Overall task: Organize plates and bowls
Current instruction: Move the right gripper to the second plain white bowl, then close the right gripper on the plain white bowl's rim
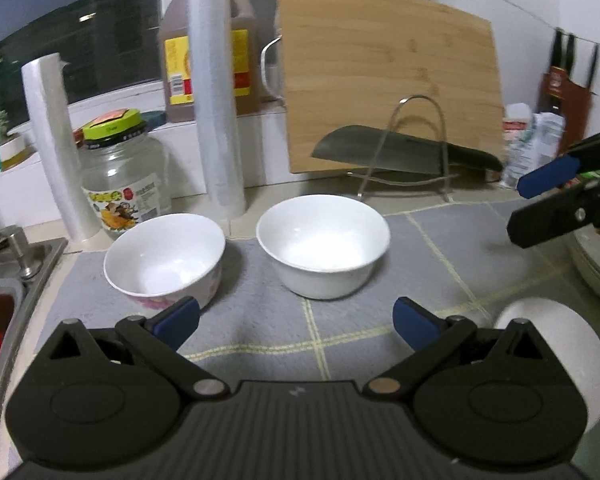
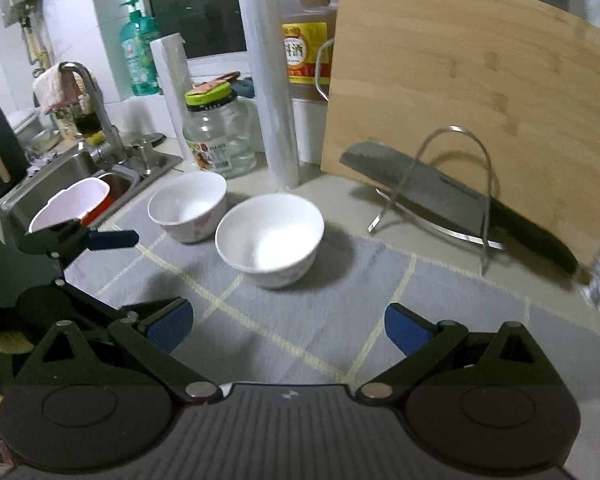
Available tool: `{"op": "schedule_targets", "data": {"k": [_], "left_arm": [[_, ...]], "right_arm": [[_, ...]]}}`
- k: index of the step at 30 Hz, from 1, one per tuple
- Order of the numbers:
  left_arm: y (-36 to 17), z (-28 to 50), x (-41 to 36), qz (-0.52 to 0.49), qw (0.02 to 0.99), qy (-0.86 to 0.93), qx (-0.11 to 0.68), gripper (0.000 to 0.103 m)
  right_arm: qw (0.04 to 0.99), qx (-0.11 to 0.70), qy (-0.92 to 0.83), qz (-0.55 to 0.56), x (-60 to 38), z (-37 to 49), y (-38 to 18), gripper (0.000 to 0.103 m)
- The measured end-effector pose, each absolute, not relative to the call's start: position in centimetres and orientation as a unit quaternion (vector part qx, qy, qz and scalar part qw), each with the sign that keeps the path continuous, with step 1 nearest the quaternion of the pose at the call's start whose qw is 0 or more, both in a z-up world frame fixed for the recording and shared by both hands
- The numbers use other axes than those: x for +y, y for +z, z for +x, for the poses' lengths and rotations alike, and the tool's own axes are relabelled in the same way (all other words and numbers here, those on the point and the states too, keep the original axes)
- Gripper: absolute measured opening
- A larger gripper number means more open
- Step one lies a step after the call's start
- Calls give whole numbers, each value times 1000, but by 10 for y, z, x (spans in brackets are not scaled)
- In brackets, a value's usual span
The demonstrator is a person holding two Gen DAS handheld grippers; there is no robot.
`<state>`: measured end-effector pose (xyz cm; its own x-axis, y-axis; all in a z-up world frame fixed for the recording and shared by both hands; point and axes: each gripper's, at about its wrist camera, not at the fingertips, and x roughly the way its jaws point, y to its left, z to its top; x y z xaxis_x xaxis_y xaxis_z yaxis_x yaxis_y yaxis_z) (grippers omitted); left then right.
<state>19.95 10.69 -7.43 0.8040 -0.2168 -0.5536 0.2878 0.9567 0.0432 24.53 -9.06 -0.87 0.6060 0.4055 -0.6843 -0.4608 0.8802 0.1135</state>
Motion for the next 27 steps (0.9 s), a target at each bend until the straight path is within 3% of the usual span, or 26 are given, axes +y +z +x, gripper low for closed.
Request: {"op": "schedule_targets", "data": {"k": [27], "left_arm": [[-106,254,67,84,944,-108,299,100]], "right_arm": [[836,419,349,-53,-47,373,-51,103]]}}
